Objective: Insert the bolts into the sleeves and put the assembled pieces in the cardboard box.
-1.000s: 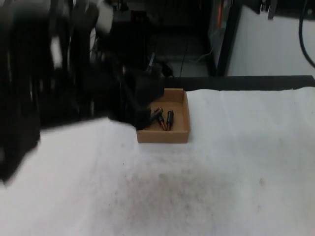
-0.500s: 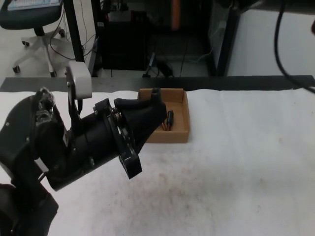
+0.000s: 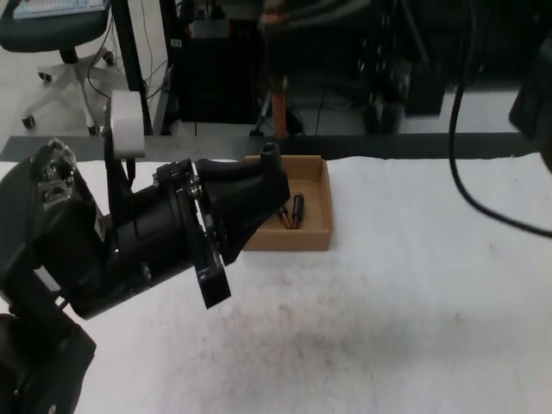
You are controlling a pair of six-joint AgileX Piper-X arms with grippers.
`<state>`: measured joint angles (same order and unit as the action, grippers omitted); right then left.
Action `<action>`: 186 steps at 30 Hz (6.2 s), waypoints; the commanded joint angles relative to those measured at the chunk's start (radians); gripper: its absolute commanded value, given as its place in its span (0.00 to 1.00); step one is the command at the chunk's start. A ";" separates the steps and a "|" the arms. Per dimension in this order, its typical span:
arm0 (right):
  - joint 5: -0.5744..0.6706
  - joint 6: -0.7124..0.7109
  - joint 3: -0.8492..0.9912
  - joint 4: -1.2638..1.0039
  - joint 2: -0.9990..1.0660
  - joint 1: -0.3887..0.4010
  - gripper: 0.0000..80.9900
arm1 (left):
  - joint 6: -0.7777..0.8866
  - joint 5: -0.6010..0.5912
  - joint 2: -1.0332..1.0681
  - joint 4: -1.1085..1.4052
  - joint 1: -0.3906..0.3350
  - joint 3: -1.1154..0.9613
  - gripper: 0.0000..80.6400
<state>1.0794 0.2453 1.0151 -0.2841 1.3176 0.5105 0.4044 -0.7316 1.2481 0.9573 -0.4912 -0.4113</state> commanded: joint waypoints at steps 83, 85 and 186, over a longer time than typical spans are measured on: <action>-0.220 -0.147 -0.011 0.036 -0.008 0.026 0.59 | 0.141 -0.146 -0.004 0.141 0.034 -0.012 0.00; -0.220 -0.040 -0.011 -0.057 -0.008 0.017 0.58 | 0.141 -0.146 -0.004 0.139 0.034 -0.012 0.00; -1.037 -0.261 -0.127 1.168 -0.564 -0.580 0.01 | -0.240 0.878 -0.524 -1.411 0.044 -0.176 0.00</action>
<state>0.0441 -0.0074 0.9580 0.9018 0.8280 -0.0661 0.0446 0.0692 0.9478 -0.6258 -0.4487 -0.8077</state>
